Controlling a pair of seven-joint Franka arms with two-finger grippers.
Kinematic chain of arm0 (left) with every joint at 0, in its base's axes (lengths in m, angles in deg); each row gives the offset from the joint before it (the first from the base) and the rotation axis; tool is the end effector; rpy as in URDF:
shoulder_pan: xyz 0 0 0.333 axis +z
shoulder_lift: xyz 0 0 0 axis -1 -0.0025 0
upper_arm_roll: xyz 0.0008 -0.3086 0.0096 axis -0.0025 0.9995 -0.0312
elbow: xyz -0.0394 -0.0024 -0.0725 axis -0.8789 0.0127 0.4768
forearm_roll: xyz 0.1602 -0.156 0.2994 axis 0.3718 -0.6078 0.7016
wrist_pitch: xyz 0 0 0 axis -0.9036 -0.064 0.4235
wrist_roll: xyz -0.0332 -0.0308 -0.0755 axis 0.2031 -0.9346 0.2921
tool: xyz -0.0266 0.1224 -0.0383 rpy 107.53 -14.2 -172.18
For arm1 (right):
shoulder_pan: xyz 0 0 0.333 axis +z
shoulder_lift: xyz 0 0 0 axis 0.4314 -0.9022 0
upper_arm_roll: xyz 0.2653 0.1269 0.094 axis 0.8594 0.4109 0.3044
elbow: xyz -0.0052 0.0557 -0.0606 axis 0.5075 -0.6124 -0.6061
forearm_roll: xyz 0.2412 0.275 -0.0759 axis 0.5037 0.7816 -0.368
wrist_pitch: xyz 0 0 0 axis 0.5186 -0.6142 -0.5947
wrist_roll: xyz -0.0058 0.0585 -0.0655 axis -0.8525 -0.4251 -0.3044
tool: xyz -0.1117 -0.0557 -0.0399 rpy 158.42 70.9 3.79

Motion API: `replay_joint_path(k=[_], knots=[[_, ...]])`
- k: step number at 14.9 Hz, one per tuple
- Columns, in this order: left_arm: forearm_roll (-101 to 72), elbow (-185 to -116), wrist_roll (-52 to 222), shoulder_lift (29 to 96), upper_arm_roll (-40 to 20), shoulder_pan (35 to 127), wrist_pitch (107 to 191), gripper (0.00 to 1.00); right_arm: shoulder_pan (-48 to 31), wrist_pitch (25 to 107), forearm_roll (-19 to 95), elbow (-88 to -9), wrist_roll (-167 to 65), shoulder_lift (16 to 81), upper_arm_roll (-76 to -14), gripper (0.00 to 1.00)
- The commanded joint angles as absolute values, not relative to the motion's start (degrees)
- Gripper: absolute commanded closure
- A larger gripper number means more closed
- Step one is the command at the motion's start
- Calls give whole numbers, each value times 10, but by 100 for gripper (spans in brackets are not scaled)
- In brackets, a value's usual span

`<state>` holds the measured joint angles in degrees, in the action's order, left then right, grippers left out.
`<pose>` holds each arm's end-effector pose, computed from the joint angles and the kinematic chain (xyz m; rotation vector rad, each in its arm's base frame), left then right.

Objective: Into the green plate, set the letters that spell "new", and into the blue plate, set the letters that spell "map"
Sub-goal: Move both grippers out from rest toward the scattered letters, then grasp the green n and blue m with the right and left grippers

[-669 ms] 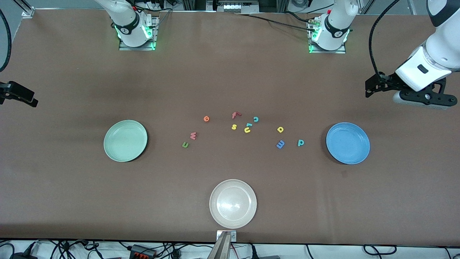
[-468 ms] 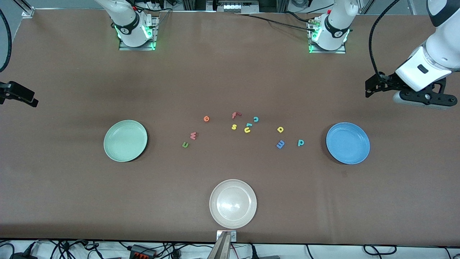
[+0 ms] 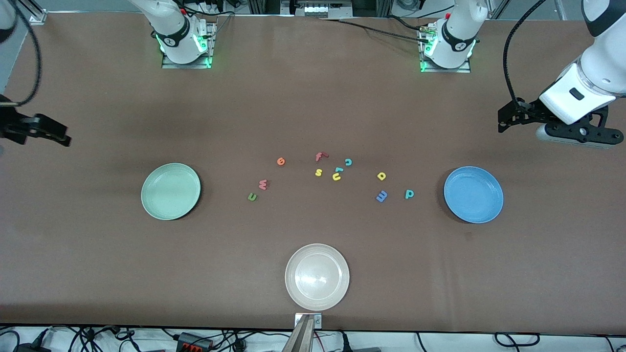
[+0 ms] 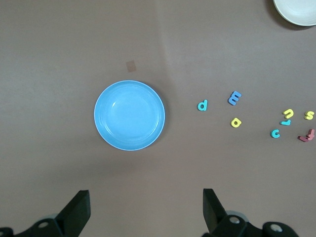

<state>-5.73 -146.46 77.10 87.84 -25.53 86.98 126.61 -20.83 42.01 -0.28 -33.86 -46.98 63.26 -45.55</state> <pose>0.5379 -0.0553 0.5530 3.1321 -0.1998 -0.0346 0.5823 -0.0115 0.5560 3.1045 -0.0031 -0.0390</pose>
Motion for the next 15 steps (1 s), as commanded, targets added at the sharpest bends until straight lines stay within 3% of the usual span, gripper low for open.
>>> replay_joint_path(k=[1, 4, 10, 12, 15], knots=[[-49, -1447, 760, 872, -253, 873, 1253, 0, -176, 426, -1, -341, -463, 604, -457, 0], [-49, -1447, 761, 868, -252, 872, 1253, 0, -141, 434, 56, -341, -464, 554, -456, 0], [-52, -1445, 760, 778, -249, 862, 1232, 0, -60, 514, 67, -339, -409, 467, -458, 0], [-50, -1444, 760, 728, -243, 842, 1254, 0, -35, 541, 69, -335, -345, 436, -458, 0], [-49, -1445, 766, 671, -241, 814, 1350, 0, -14, 587, 71, -334, -254, 391, -458, 1]])
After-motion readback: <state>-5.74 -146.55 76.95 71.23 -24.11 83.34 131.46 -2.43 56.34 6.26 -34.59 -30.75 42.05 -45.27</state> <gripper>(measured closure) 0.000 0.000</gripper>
